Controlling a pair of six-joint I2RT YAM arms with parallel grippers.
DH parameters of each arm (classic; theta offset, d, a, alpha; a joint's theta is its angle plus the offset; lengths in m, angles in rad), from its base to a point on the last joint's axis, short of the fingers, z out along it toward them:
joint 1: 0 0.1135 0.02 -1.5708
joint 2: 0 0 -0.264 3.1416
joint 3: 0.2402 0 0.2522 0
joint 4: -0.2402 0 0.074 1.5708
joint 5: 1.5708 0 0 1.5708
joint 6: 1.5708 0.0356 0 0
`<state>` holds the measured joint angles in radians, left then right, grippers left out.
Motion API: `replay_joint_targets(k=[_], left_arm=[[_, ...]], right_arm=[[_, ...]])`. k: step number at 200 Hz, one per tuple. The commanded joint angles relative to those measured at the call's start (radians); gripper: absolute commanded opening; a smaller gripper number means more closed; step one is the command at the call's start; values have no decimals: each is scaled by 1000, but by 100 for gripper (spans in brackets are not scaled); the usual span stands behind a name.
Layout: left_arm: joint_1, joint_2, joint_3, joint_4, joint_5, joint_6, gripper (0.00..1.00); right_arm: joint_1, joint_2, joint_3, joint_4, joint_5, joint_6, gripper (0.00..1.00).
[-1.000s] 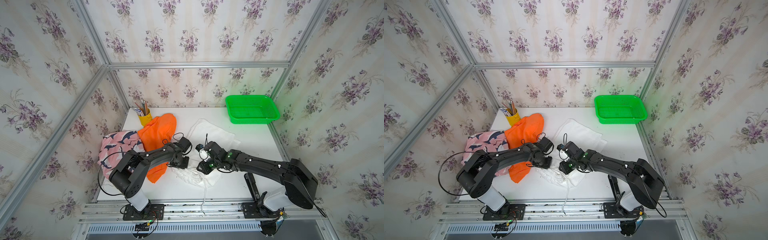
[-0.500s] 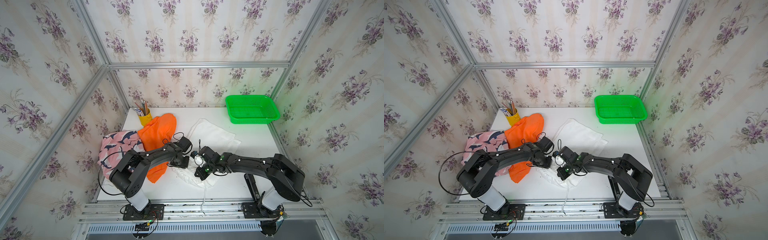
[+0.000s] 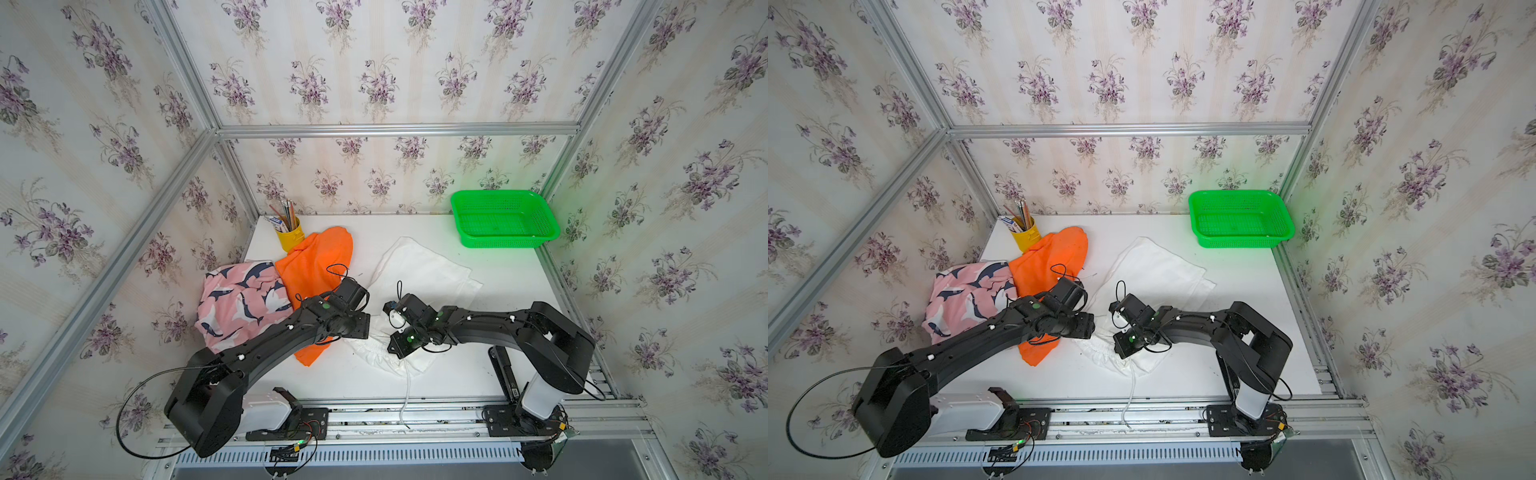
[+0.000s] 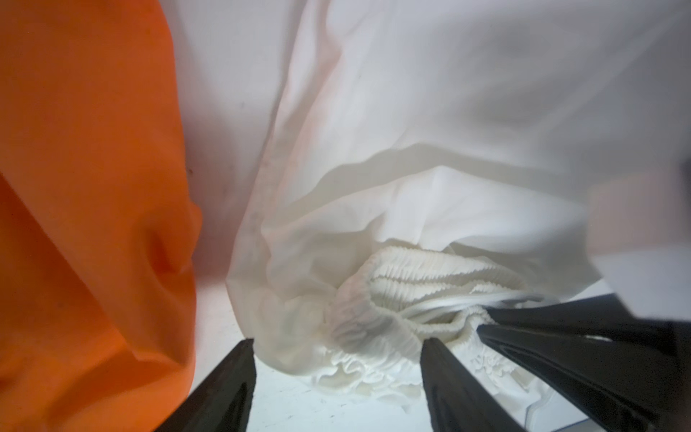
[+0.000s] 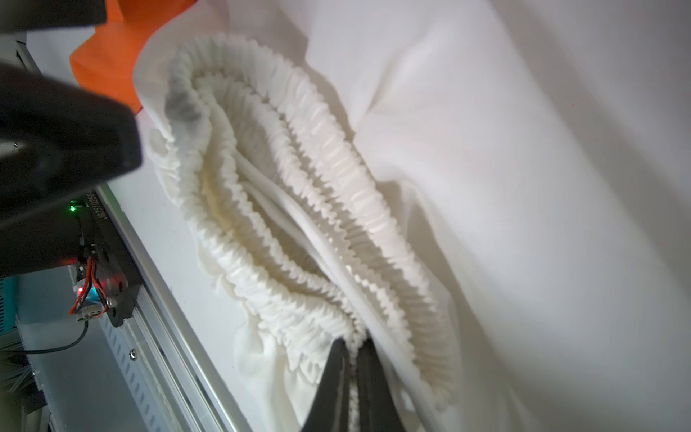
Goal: Roll up the shorts
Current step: Roll the shorts at the center of the board.
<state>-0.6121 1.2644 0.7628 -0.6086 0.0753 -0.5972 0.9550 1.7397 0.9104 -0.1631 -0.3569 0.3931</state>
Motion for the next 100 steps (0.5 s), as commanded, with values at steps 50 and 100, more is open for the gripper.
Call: replay_joint_targets(k=[50,100], left_arm=[[1,-22,-97,121,95,-130,80],[8,77,-103,220,62,-158,79]], right_arm=[[-8,12,20,-84,39,-11,0],[-8,-8,13,-121,33,-49,0]])
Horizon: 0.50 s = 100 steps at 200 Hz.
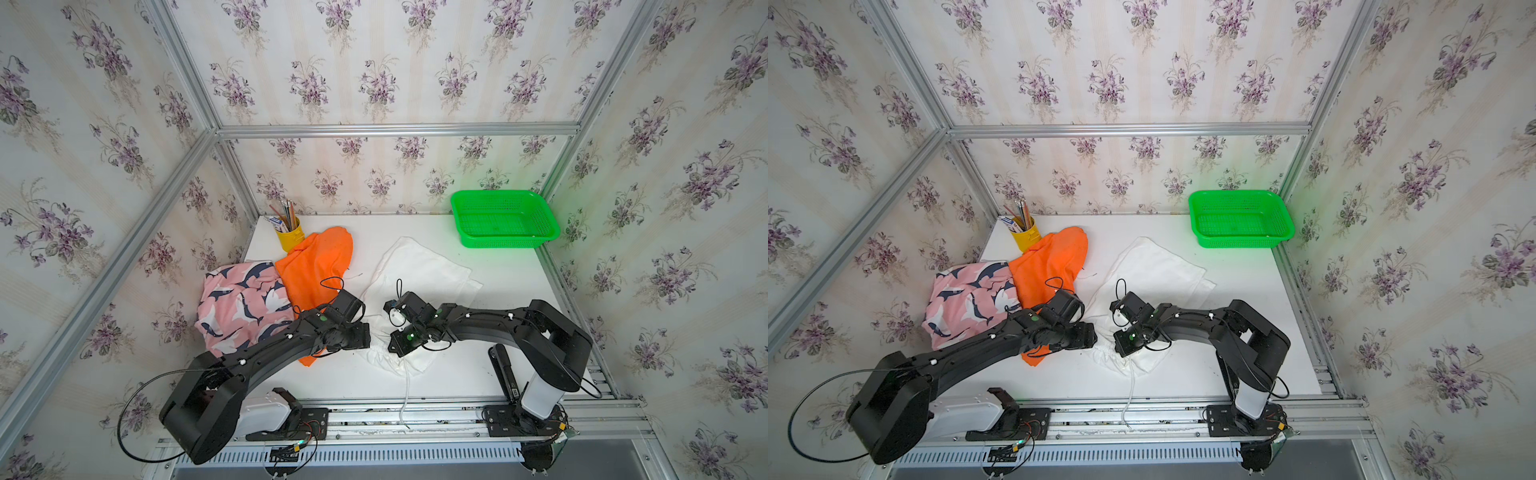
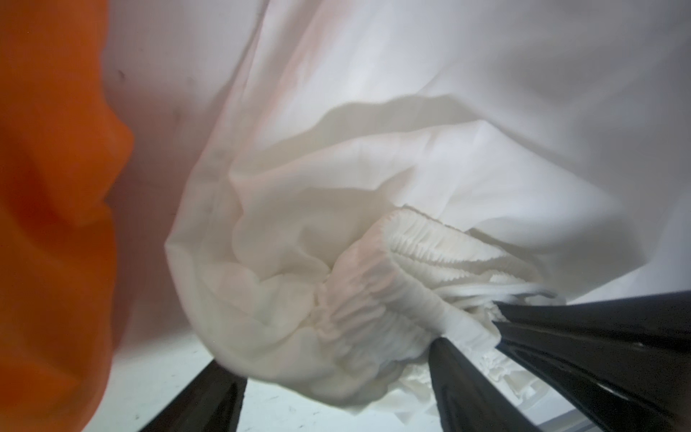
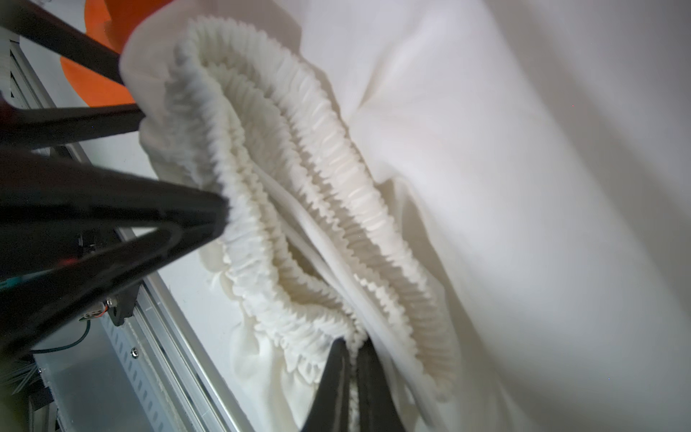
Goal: Roll up the shorts
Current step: Roll the shorts at the center of the board.
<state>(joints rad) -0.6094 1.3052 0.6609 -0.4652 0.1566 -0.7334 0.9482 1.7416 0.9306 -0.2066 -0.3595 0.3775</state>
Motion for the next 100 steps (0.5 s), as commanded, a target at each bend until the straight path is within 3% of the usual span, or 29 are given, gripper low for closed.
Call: replay_joint_targets(k=[1,53,100], left_arm=[[5,38,-1,78,-19,-22,79],[36,149,-9,103,-41,-2,70],[51,190,-14,105,-39,30,56]], right_arm=[[-1,-11,-7,-77,37,-35,0],[-6,-53,-20,-116,58,-99,0],[-6,-73,-1,-165,145,-154,9]])
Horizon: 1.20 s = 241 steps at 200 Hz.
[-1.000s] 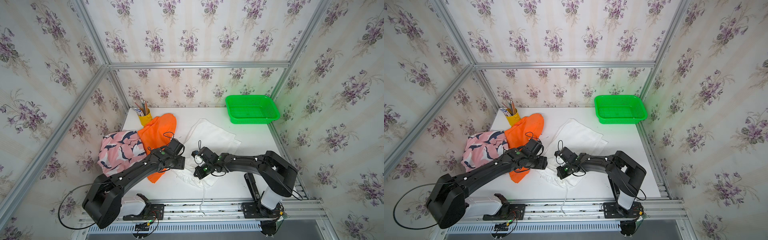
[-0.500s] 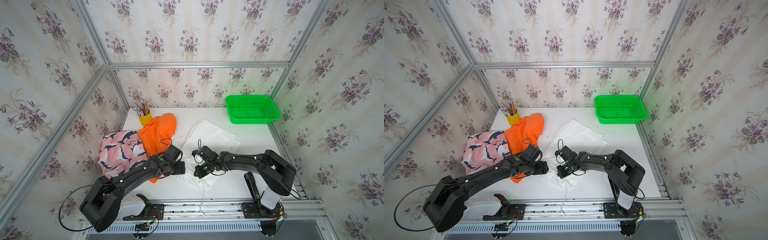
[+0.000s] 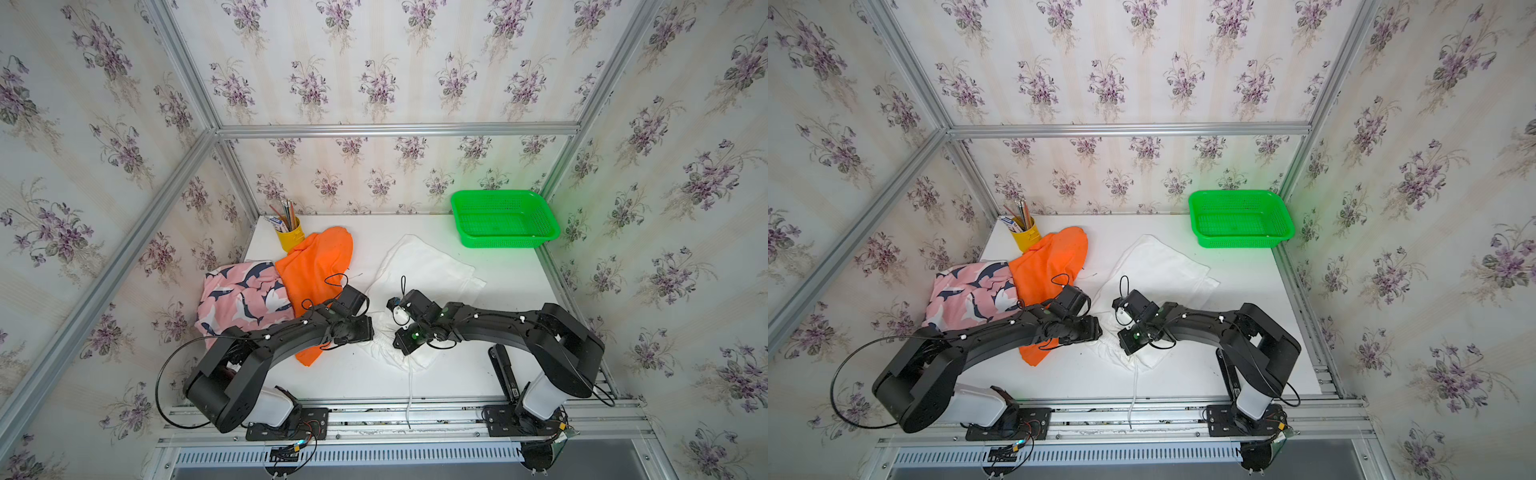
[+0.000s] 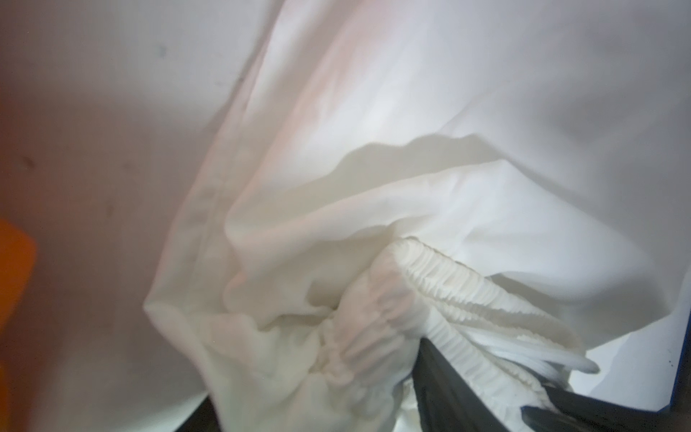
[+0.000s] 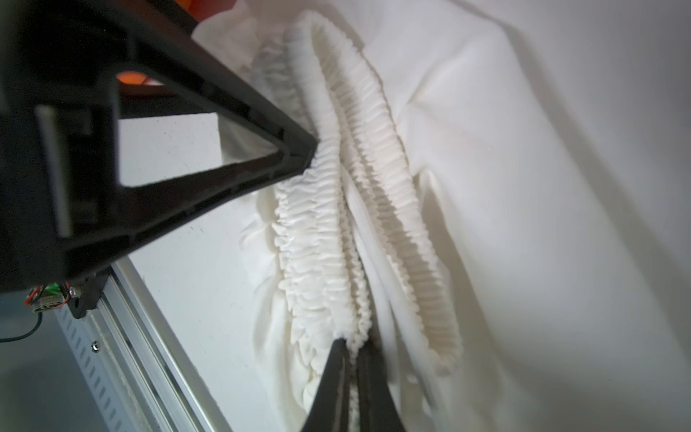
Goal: Roll up the shorts
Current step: Roll the shorts at the center of the board.
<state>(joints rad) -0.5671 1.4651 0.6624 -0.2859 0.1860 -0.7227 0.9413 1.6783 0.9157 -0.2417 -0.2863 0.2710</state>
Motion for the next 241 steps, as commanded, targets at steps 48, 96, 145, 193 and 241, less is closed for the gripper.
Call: replay_joint_targets(k=[48,96,145,193,241], left_arm=[[10,16,-10,-97,-54,35,51],[9,16,4,-108,-46,43,40],[10,-35,25,-148,-21,42,32],[9,-103,57,-213,-9,61,30],[10,-123,65,-231,-2,63,30]], right_arm=[[24,-174,42,-131,243,-119,41],[181,-187,50,-52,358,-286,48],[281,-127,-14,154,472,-385,54],[315,-120,-150,428,539,-558,58],[340,-108,-189,546,549,-629,59]])
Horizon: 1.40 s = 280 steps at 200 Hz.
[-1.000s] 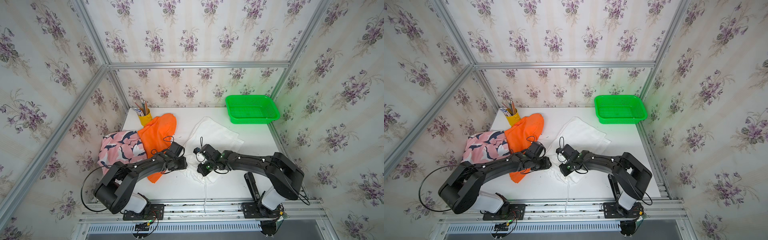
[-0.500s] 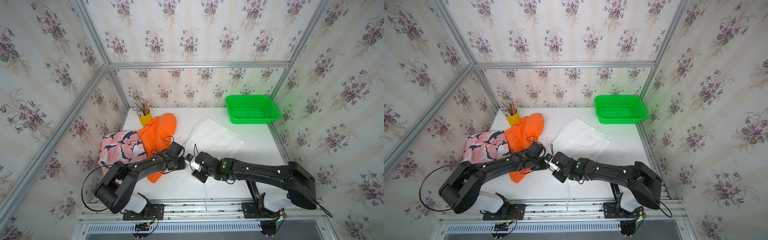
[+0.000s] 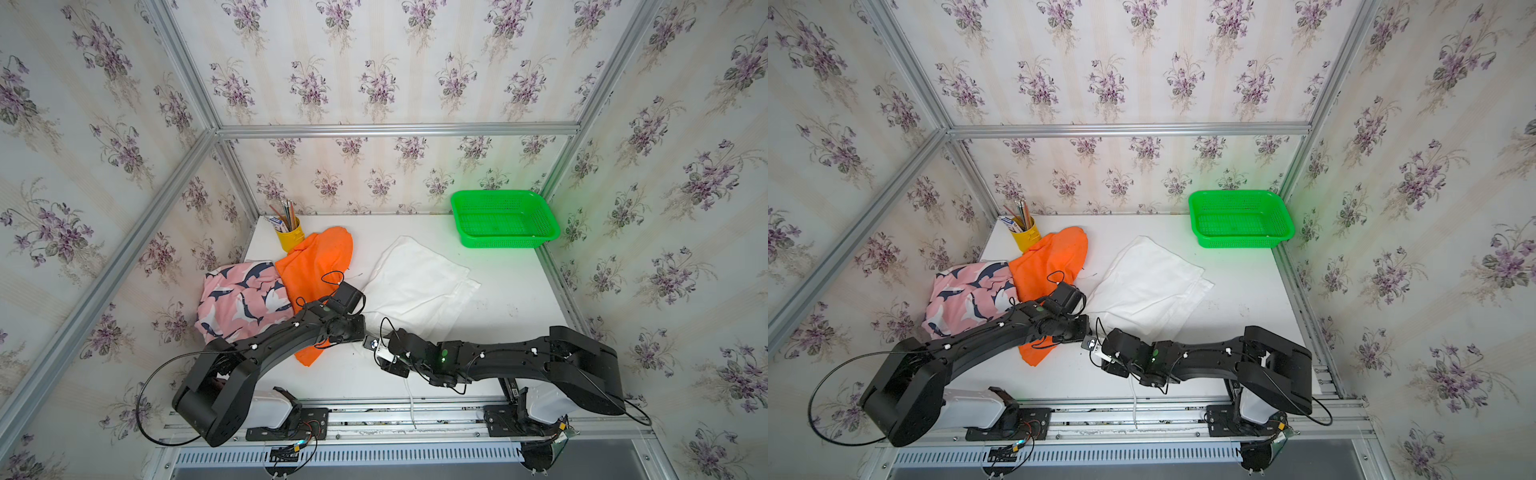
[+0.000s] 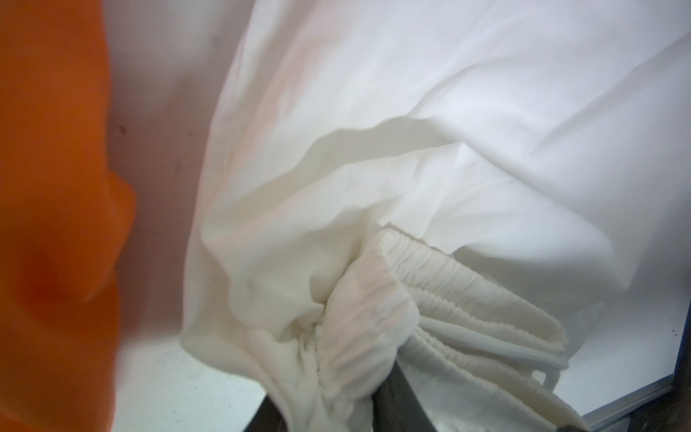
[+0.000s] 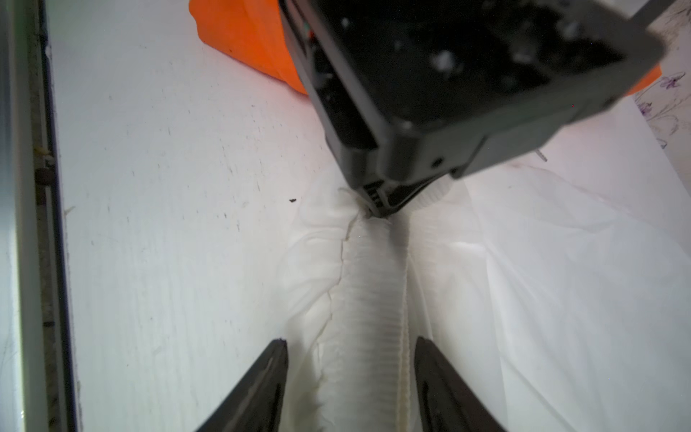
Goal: Roll up the shorts
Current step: Roll the shorts at the center of the board.
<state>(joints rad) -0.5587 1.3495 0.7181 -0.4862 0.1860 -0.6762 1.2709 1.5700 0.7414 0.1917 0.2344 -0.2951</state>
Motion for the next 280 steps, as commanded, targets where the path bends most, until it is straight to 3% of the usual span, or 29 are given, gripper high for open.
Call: replay_joint_targets(k=[1,280], left_arm=[[2,-6,9,-32,-2,17,30],[1,-40,4,-48,0,15,28]], right_arm=[[11,0,-17,114,29,-64,59],[48,-24,-45,135,91,-130,55]])
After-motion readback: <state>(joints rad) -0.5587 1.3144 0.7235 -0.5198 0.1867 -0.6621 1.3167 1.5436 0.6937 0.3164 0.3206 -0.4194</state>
